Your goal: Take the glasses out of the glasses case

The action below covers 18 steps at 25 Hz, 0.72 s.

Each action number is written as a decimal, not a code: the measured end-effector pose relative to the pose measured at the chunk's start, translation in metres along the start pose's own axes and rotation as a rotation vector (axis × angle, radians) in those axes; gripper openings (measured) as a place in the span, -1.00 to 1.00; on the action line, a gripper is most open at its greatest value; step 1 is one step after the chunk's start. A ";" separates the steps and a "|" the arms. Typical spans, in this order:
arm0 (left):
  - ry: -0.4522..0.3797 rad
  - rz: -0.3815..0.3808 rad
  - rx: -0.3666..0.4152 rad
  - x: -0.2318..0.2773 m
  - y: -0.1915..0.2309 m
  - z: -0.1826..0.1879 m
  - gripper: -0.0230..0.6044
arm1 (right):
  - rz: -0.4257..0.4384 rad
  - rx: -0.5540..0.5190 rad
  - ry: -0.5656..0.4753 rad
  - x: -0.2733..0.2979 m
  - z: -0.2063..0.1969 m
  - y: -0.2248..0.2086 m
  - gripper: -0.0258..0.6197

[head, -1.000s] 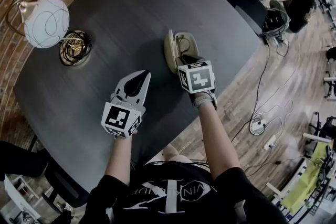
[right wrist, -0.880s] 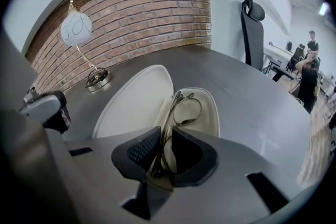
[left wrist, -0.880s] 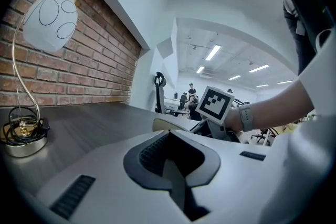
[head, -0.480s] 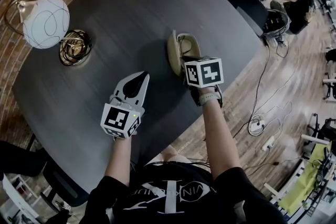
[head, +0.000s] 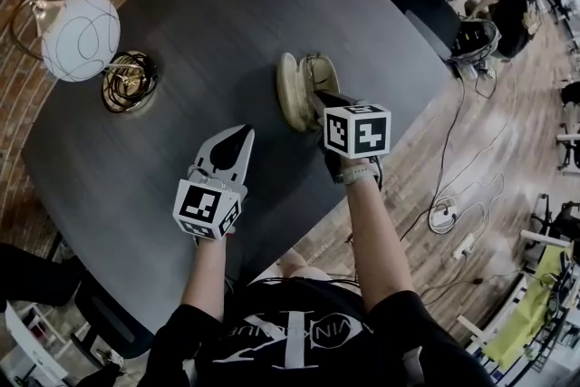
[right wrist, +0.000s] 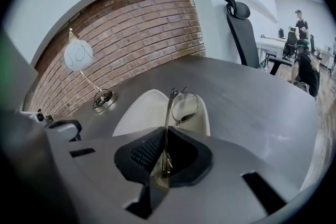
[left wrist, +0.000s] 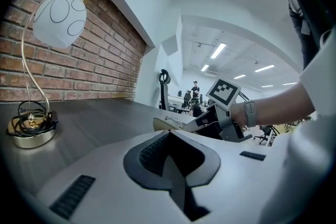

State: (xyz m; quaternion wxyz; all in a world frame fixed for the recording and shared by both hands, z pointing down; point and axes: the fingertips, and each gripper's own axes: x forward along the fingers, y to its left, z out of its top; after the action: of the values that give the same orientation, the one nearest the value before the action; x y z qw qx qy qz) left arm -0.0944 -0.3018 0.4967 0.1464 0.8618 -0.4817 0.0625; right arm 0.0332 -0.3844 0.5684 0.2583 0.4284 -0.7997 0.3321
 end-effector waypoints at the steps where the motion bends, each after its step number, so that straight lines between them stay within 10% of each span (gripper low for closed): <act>1: -0.003 0.003 -0.001 -0.002 0.000 0.001 -0.88 | 0.009 0.005 -0.007 -0.002 0.002 0.002 -0.81; 18: -0.003 0.078 0.020 -0.037 -0.002 0.001 -0.88 | 0.136 0.032 -0.108 -0.027 0.008 0.040 -0.81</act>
State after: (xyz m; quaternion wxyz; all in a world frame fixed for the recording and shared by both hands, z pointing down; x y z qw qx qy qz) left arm -0.1121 -0.2707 0.4860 0.1346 0.8439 -0.5144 0.0714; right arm 0.0111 -0.3601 0.5321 0.1848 0.3946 -0.8341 0.3382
